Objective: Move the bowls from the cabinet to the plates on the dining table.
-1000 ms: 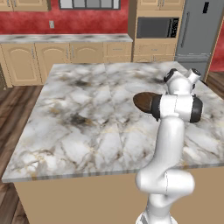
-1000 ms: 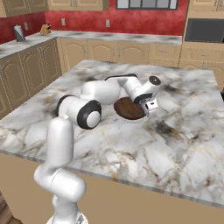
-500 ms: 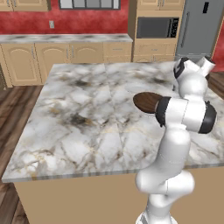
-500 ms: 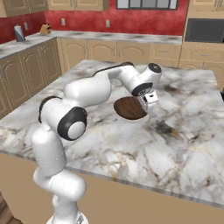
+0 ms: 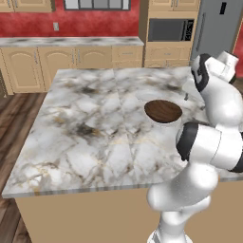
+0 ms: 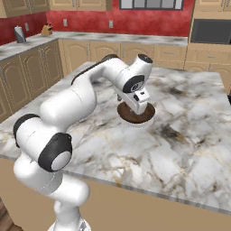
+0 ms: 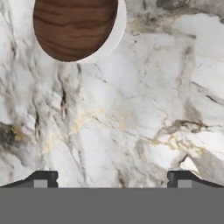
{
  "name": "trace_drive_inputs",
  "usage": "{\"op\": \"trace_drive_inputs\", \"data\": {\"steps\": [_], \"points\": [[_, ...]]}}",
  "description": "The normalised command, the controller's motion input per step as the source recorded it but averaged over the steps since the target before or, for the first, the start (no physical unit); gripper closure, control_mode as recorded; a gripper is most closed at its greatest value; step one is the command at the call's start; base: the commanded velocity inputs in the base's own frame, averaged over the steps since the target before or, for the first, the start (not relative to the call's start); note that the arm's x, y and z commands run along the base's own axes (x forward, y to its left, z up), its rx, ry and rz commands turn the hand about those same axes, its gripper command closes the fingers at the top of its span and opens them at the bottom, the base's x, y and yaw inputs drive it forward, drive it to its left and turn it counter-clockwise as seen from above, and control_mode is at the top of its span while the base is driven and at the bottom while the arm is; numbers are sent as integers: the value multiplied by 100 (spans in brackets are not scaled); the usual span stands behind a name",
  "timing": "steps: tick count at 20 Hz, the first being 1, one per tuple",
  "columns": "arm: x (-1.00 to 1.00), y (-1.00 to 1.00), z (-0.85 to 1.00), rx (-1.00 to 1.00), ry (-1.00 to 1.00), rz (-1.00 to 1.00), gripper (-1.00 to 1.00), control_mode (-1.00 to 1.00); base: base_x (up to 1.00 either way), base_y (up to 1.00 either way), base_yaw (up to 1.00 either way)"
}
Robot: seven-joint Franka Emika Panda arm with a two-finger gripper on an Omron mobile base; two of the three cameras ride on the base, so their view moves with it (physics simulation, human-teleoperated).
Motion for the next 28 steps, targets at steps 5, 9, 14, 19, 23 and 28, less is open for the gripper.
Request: {"op": "trace_drive_inputs", "data": {"steps": [5, 9, 14, 19, 23, 28], "points": [[-100, 59, 36, -1, 5, 29, -100, -100, 0, 0, 0], [-98, 56, 41, -3, 2, 28, -100, -100, 0, 0, 0], [-93, 56, 59, -8, 0, 25, -100, -100, 0, 0, 0], [-81, 38, 62, -9, 0, 23, -100, -100, 0, 0, 0], [-52, 21, 46, -9, 0, 16, -100, -100, 0, 0, 0], [-8, 3, 6, 0, 0, 3, -100, -100, 0, 0, 0]]}}
